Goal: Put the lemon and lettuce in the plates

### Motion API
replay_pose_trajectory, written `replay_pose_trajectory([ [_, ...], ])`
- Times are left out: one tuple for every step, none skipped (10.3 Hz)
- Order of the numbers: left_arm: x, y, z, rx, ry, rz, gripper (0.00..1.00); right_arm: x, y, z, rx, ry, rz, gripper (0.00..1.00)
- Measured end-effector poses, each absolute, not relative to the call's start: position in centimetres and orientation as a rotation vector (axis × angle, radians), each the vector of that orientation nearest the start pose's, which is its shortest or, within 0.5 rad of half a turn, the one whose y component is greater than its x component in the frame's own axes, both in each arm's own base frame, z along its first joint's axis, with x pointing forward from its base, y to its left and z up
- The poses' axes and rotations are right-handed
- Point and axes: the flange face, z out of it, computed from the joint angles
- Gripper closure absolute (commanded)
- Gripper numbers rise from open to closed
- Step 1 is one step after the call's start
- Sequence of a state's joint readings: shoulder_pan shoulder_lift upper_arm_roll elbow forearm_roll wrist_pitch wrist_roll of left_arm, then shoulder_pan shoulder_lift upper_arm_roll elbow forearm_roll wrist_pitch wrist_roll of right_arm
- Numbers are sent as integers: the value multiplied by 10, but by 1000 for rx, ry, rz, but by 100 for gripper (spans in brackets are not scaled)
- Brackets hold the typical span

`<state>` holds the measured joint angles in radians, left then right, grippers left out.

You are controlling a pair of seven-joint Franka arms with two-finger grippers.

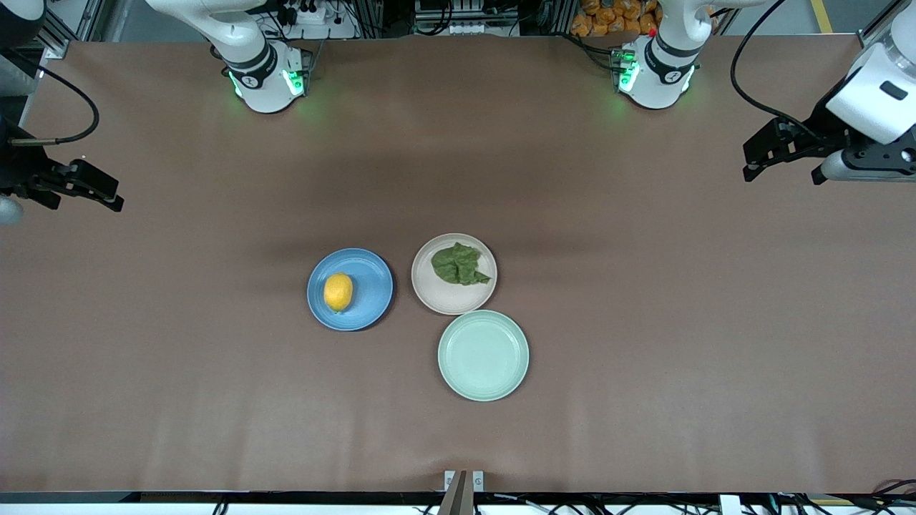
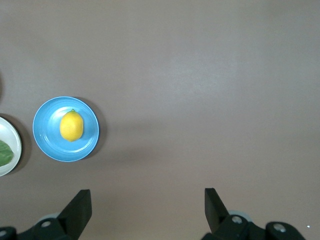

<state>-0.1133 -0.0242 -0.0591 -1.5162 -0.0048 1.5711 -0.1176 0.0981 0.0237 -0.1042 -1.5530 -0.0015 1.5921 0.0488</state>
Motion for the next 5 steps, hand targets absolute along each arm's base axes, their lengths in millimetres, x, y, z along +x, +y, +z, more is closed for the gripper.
replay_pose_trajectory([
  [539,-94,669,-3148,87,-137,0,564,-3,622,-3144,86,-25,0],
  [538,-94,671,-3143,91,-142,0,564,-3,622,-3144,86,-25,0],
  [538,-94,672,-3142,95,-142,0,564,-3,622,-3144,86,-25,0],
  [538,-94,672,-3142,98,-141,0,564,-3,622,-3144,86,-25,0],
  [538,-94,672,-3141,100,-137,0,564,-3,622,-3144,86,-25,0],
])
